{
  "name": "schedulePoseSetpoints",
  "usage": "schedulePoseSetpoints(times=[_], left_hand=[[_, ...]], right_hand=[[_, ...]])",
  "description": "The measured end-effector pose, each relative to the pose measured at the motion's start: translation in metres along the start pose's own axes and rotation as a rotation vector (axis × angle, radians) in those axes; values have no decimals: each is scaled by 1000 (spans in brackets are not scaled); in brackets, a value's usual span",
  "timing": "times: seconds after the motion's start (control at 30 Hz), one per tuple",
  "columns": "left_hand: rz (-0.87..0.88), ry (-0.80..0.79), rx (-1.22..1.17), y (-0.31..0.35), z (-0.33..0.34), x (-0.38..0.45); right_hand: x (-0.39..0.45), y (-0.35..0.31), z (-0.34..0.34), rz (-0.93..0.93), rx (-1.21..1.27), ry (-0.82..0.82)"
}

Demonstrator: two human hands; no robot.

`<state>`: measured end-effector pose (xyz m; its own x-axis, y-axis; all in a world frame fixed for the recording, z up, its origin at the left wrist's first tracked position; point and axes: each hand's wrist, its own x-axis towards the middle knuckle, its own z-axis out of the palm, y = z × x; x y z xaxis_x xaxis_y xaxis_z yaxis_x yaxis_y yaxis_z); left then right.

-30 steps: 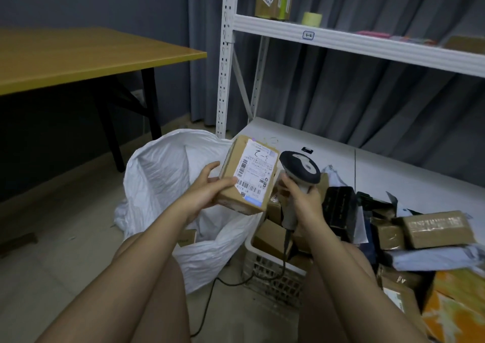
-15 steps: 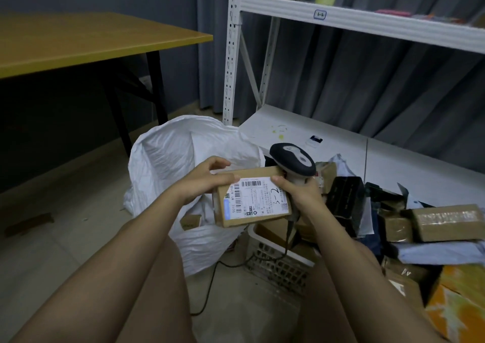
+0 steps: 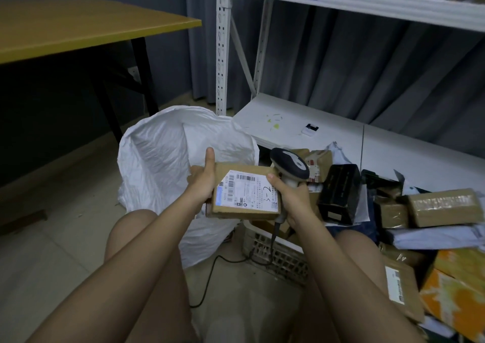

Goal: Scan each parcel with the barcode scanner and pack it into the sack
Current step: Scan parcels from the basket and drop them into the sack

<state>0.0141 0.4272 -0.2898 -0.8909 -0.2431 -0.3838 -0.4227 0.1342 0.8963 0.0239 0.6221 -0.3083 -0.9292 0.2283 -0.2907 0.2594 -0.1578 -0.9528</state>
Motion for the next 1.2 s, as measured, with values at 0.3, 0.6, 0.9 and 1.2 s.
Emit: schedulePoseSetpoints(times=[0.3,0.6,0.9,1.2], left_hand=[[157,-457,-14,-9,-19,-11],[291,-242,-83,4,-38,8],[284,-148,-184,3,-29,23],[309,-131,-238,-3,-28,24]], right_hand=[[12,1,-4,-40,112,127],[2,-18,-3,-249,-61,73],[-41,-20,5,-225,-281,-275],[-47,-8,6,-181,-262,-159]])
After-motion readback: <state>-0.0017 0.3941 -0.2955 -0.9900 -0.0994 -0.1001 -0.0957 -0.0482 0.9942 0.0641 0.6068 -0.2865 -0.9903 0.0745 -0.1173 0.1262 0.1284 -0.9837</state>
